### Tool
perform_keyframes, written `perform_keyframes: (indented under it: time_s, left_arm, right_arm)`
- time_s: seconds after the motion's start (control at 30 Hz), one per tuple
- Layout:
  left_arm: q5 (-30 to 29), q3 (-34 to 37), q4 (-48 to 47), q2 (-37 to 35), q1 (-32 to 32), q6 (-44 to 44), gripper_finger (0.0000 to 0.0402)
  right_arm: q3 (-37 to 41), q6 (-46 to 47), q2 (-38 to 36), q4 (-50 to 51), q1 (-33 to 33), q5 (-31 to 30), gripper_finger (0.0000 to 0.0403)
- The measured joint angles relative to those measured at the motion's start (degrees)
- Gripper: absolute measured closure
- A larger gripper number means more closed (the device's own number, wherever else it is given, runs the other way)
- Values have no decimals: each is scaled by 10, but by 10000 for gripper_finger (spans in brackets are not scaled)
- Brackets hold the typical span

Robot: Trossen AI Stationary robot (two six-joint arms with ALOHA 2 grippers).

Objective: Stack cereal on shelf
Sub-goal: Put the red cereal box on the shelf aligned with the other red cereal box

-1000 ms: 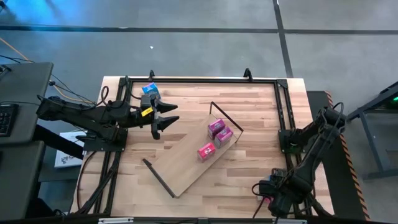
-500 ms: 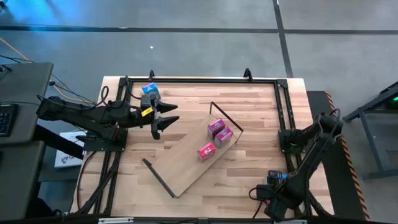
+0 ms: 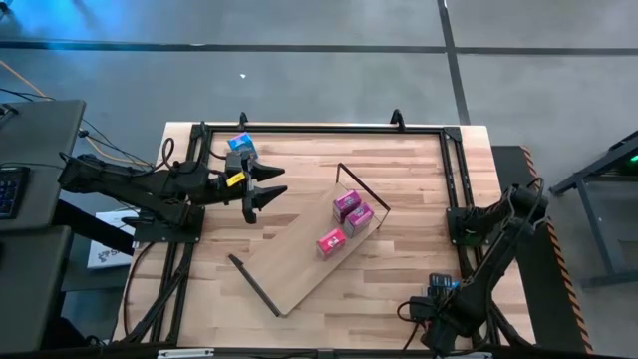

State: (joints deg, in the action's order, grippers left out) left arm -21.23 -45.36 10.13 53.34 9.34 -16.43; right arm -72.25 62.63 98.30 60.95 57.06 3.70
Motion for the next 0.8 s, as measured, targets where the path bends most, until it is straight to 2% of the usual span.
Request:
perform_keyframes:
  time_s: [0.37,0.63,0.8]
  left_arm:
    - [0,0,0,0,0,0,156]
    - [0,0,-1,-7,0,0,156]
    - [1,0,0,-28,0,-15,156]
  right_arm:
    - [0,-1,-33,-14,0,-5,257]
    - [0,-22,-91,-47,-12,-9,265]
    - [0,-59,-149,-71,-58,-34,266]
